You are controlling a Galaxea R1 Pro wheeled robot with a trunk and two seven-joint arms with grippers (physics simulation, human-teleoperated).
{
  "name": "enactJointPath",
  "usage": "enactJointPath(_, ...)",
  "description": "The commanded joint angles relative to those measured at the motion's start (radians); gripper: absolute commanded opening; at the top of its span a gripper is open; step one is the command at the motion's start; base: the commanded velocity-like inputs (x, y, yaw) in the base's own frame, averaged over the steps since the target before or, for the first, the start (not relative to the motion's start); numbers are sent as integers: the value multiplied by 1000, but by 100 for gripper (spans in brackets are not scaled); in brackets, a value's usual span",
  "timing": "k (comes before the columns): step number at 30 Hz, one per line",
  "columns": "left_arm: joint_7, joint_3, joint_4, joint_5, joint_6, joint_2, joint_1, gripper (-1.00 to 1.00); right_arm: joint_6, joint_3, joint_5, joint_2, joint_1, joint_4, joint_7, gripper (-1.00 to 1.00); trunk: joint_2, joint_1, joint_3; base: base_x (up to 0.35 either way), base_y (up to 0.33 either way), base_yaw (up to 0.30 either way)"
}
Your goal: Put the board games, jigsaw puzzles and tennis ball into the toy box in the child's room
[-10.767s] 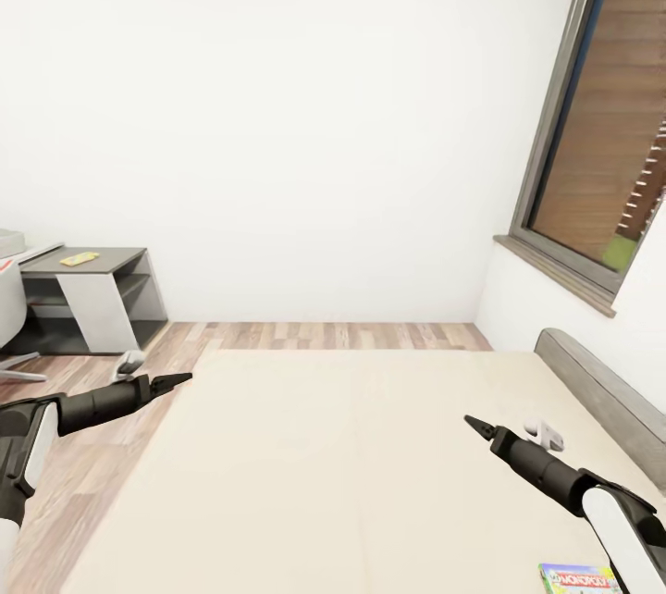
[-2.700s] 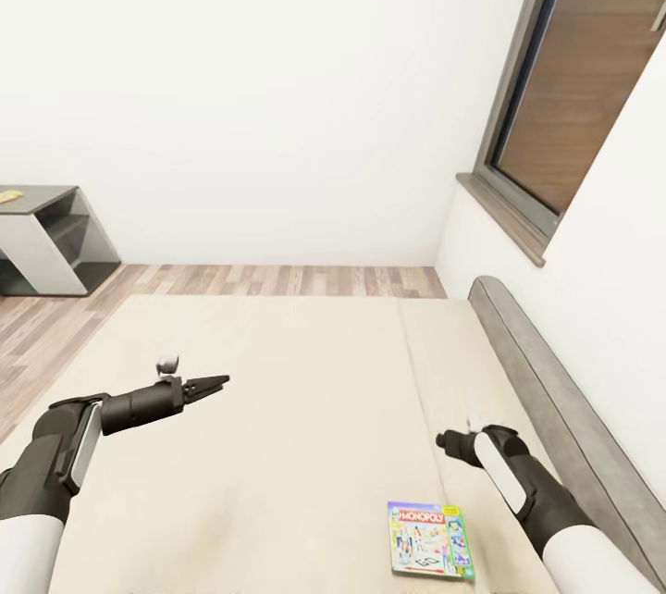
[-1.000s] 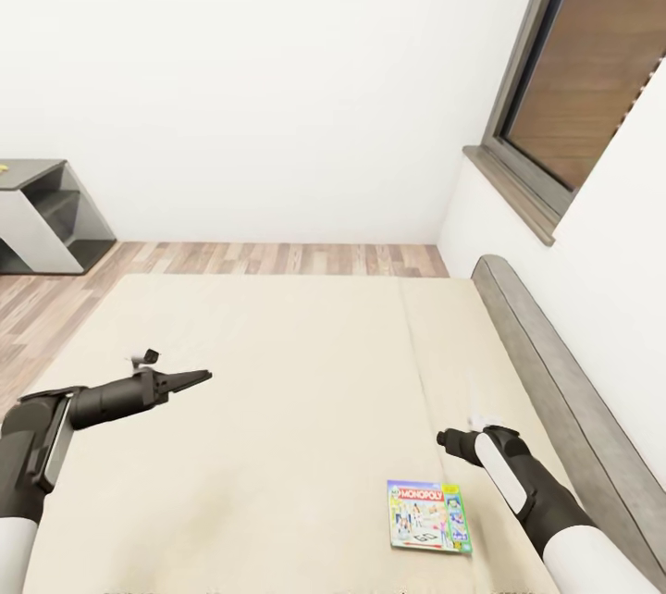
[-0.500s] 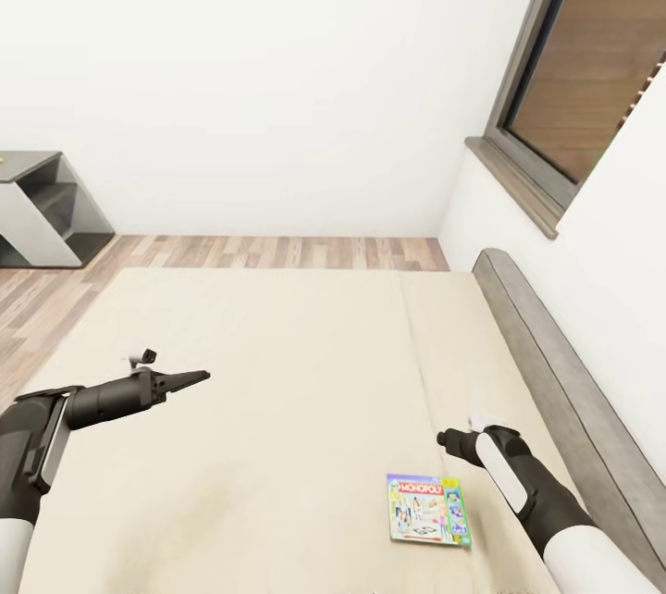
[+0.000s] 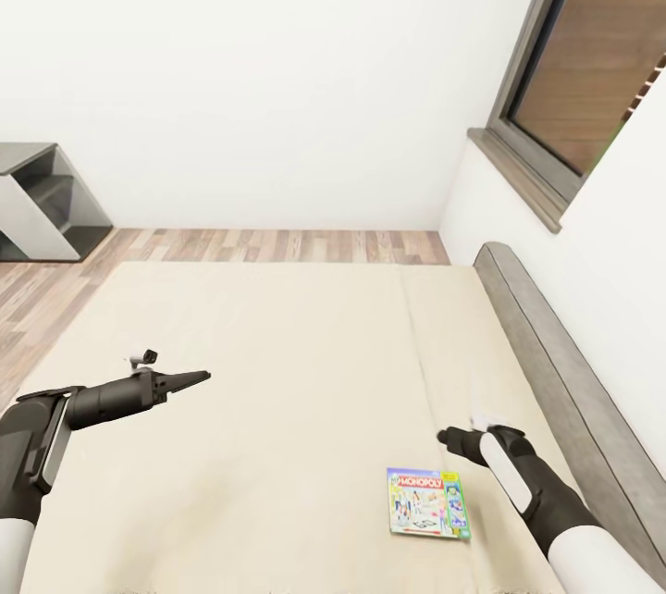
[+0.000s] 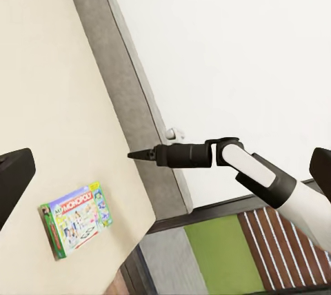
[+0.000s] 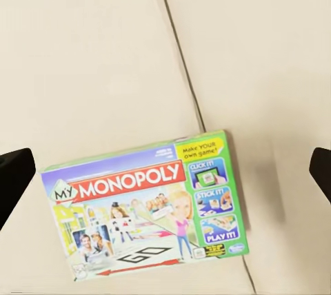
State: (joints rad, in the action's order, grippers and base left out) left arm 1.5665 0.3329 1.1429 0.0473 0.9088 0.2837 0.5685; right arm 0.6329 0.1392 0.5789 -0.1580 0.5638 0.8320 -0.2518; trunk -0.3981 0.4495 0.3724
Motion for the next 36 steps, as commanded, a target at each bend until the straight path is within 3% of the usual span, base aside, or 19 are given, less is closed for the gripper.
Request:
enactJointPath(1,4,0,0,-2,10,0,1,100,1,4,10,-3,1,1,11,100,-2,0,3,0,0,0)
enactJointPath(8,4,0,0,-1,10,-1,1,100,-29,4,9,-6,1,0,56,100,-2,0,15,0,0,0)
enactJointPath(36,4,0,0,-2,10,0,1,100,-28,4,9,-7,1,1,62,100,-2,0,60,0,0,0)
